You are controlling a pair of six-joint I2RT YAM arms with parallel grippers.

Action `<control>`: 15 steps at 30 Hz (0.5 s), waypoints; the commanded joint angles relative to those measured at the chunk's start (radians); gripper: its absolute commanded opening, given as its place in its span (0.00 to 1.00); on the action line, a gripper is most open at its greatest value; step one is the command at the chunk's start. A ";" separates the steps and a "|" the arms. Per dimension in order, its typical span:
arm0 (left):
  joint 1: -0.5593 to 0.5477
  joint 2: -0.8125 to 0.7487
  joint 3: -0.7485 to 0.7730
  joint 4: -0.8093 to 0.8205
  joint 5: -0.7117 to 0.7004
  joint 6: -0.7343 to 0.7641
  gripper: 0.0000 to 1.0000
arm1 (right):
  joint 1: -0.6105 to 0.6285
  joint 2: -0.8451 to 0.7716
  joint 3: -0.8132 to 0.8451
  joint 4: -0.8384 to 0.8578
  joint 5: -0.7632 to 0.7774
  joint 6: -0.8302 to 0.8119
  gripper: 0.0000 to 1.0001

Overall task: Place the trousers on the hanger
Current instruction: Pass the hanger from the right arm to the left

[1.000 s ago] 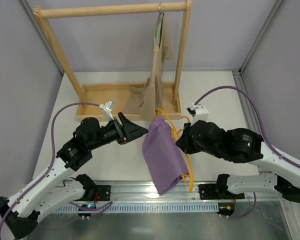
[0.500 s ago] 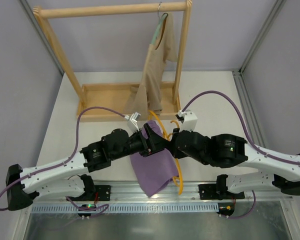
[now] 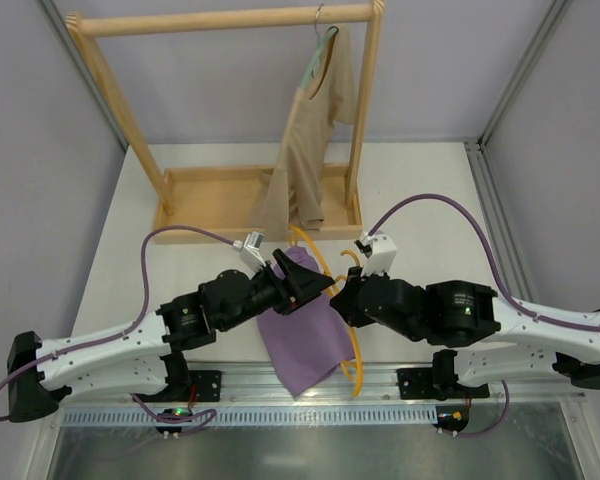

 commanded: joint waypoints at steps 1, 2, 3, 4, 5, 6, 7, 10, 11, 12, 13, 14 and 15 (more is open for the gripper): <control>0.010 -0.013 0.009 0.035 -0.142 -0.039 0.73 | 0.019 -0.025 0.006 0.130 -0.017 0.017 0.04; 0.012 -0.006 0.020 0.029 -0.139 -0.039 0.74 | 0.019 -0.022 0.007 0.135 -0.019 0.014 0.04; 0.010 0.012 0.034 0.023 -0.135 -0.039 0.74 | 0.019 -0.019 0.006 0.138 -0.020 0.012 0.04; 0.010 0.023 0.037 0.031 -0.132 -0.039 0.75 | 0.019 -0.018 0.009 0.142 -0.026 0.005 0.04; 0.010 0.033 0.040 0.041 -0.127 -0.039 0.75 | 0.019 -0.013 0.007 0.151 -0.028 0.002 0.04; 0.012 0.054 0.044 0.055 -0.118 -0.037 0.74 | 0.019 -0.010 0.009 0.151 -0.029 0.002 0.04; 0.010 0.062 0.048 0.069 -0.112 -0.037 0.73 | 0.019 -0.008 0.012 0.153 -0.028 0.000 0.04; 0.010 0.083 0.049 0.086 -0.090 -0.036 0.60 | 0.019 -0.014 0.006 0.153 -0.026 0.000 0.04; 0.012 0.083 0.046 0.107 -0.089 -0.037 0.45 | 0.018 -0.025 0.003 0.158 -0.028 0.000 0.04; 0.012 0.082 0.041 0.115 -0.089 -0.039 0.36 | 0.019 -0.033 -0.004 0.161 -0.031 0.000 0.04; 0.012 0.076 0.034 0.121 -0.090 -0.048 0.28 | 0.019 -0.041 -0.022 0.170 -0.033 0.002 0.06; 0.012 0.071 0.031 0.135 -0.090 -0.051 0.15 | 0.019 -0.050 -0.033 0.173 -0.039 0.009 0.08; 0.010 0.068 0.031 0.138 -0.092 -0.056 0.07 | 0.019 -0.067 -0.054 0.178 -0.042 0.012 0.12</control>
